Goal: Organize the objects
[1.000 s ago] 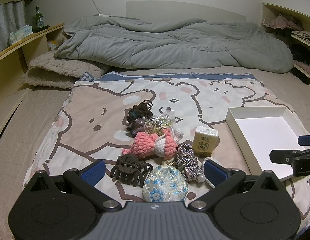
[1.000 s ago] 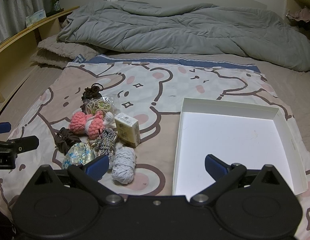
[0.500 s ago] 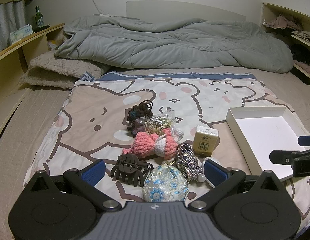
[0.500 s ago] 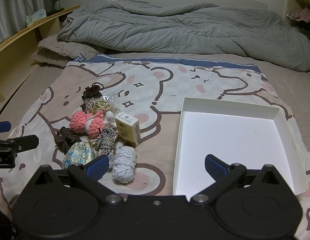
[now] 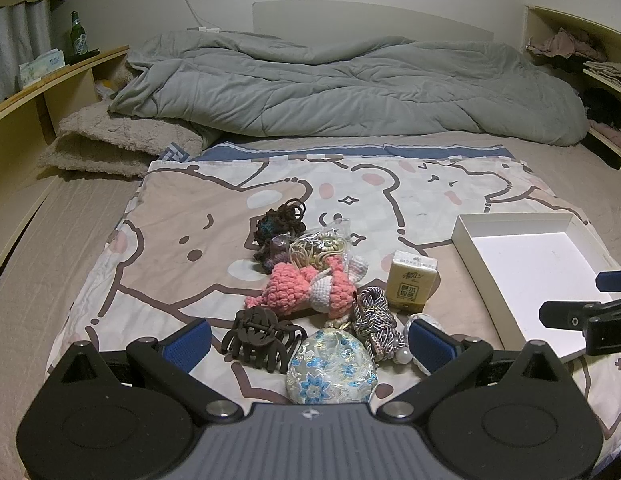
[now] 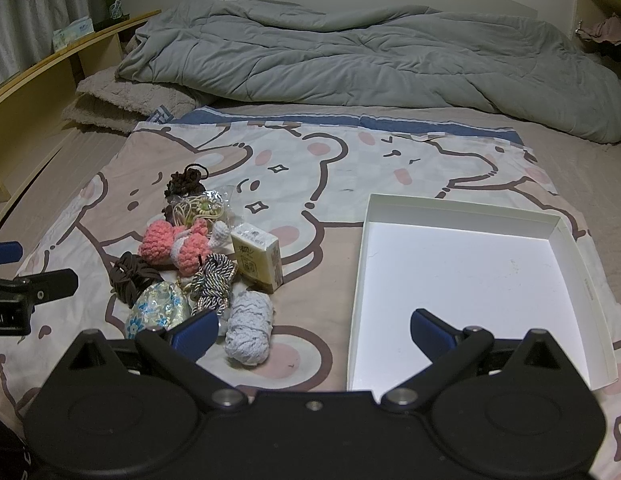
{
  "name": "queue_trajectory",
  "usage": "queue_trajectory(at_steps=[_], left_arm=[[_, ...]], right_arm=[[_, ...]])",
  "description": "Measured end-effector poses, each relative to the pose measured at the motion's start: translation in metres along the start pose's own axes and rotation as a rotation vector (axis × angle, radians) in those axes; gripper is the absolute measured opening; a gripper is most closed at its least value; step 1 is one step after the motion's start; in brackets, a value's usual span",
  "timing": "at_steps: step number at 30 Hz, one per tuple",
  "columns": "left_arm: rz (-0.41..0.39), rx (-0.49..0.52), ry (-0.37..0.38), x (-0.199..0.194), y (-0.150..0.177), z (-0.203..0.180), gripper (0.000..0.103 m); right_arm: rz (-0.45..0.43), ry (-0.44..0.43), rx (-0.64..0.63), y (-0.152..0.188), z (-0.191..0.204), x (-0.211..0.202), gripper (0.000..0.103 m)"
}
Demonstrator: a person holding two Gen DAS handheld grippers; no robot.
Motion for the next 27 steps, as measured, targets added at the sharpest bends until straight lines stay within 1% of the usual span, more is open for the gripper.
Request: queue_trajectory(at_steps=[15, 19, 21, 23, 25, 27], left_arm=[[-0.004, 0.0, -0.002, 0.0, -0.001, 0.0, 0.103], [-0.026, -0.002, -0.013, -0.002, -0.005, 0.001, 0.103], [-0.05, -0.011, -0.017, -0.005, -0.009, 0.002, 0.103], [-0.074, 0.003, -0.016, -0.006, -0.013, 0.002, 0.103], [-0.093, 0.027, -0.03, -0.007, -0.018, 0.001, 0.103], [-0.098, 0.038, -0.038, -0.006, -0.023, 0.0, 0.103]], right_arm=[[-0.002, -0.005, -0.002, 0.001, 0.001, 0.0, 0.103], [-0.027, -0.009, -0.007, -0.002, 0.006, -0.001, 0.103], [-0.045, -0.01, -0.009, -0.004, 0.008, -0.002, 0.103], [-0.063, -0.017, -0.01, -0.006, 0.01, -0.002, 0.103], [-0.081, -0.011, -0.01, -0.014, 0.01, -0.003, 0.103], [-0.097, -0.007, -0.009, -0.02, 0.011, -0.002, 0.103]])
Point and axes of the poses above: each gripper's, at about its wrist camera, not at the fingertips, and x roughly the way its jaws point, z to its left, y to its underside, the point moved 4 cm from there along x, roughly the way its jaws point, and after that the axes turned 7 degrees about -x, right-handed, at the moved point
